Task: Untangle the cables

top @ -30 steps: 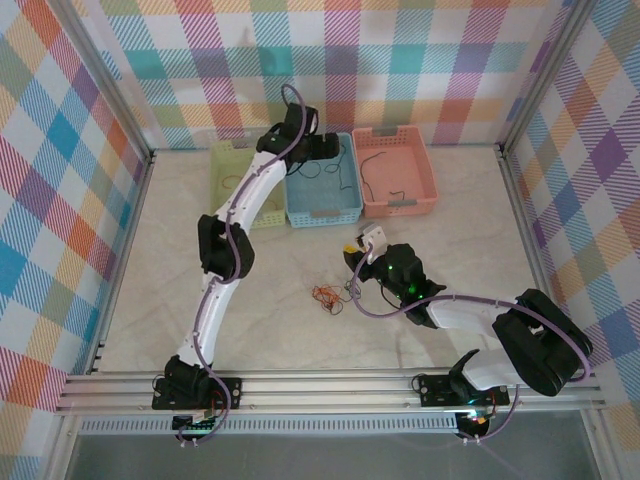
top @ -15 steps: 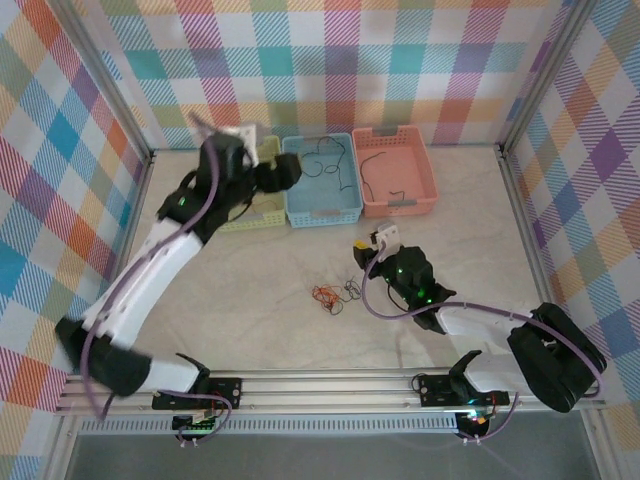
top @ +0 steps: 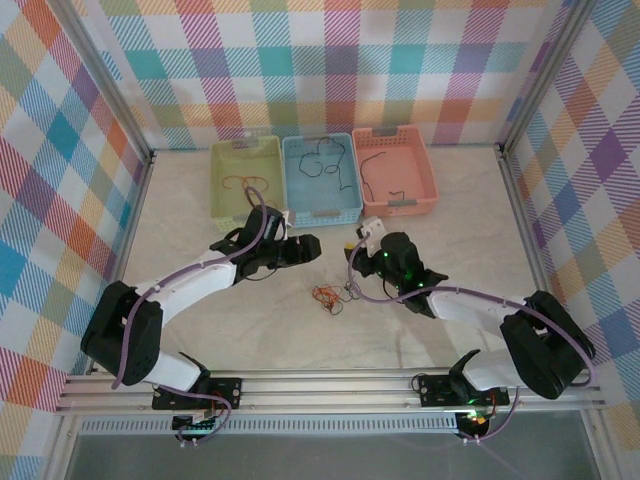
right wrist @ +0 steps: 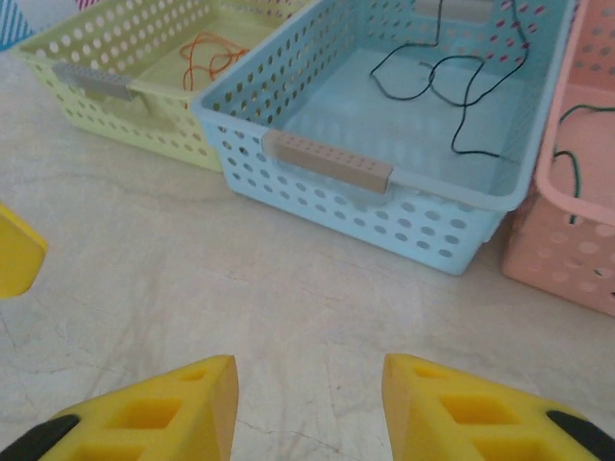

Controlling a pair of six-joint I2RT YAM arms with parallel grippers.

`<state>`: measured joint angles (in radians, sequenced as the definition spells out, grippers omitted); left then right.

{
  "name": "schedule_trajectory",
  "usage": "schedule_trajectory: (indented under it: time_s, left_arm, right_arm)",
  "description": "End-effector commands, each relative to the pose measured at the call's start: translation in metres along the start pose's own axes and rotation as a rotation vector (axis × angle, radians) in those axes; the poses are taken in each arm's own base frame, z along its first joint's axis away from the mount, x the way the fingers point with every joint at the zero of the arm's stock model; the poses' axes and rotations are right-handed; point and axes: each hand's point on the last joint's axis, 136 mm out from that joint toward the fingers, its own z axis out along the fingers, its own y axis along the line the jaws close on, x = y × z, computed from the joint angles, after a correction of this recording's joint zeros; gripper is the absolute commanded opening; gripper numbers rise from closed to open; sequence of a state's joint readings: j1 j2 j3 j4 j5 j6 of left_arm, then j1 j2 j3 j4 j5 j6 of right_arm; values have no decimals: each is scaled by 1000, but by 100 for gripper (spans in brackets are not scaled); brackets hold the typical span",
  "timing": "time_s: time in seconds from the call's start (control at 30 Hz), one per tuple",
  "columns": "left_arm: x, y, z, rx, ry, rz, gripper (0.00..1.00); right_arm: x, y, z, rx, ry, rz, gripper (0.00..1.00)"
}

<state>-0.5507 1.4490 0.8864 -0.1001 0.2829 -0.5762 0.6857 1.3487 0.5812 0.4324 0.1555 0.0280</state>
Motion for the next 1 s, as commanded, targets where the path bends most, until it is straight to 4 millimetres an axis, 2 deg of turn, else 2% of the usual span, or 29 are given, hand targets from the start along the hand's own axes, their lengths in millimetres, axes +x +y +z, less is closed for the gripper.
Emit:
schedule_trajectory:
  time_s: [0.0,0.1,0.3,0.47,0.63,0.97]
  left_arm:
    - [-3,-7,-1,39,-38,18,71]
    - [0,-9,-2,52,-45,24,70]
    - [-2,2,-12,11,-142,44,67]
    - [-2,-5,-15,33,-136,48,67]
    - [-1,0,-14,9,-131,56,67]
    - [-3,-1,-25,-1,-158,74,68]
  right_arm:
    - [5,5,4,-30,64,-36,44]
    - [11,7,5,-40,97,-85,44]
    - [25,22,3,-139,183,-167,44]
    - [47,28,16,-185,289,-169,44]
    - [63,28,27,-192,381,-162,43]
    - [72,24,30,-188,417,-137,35]
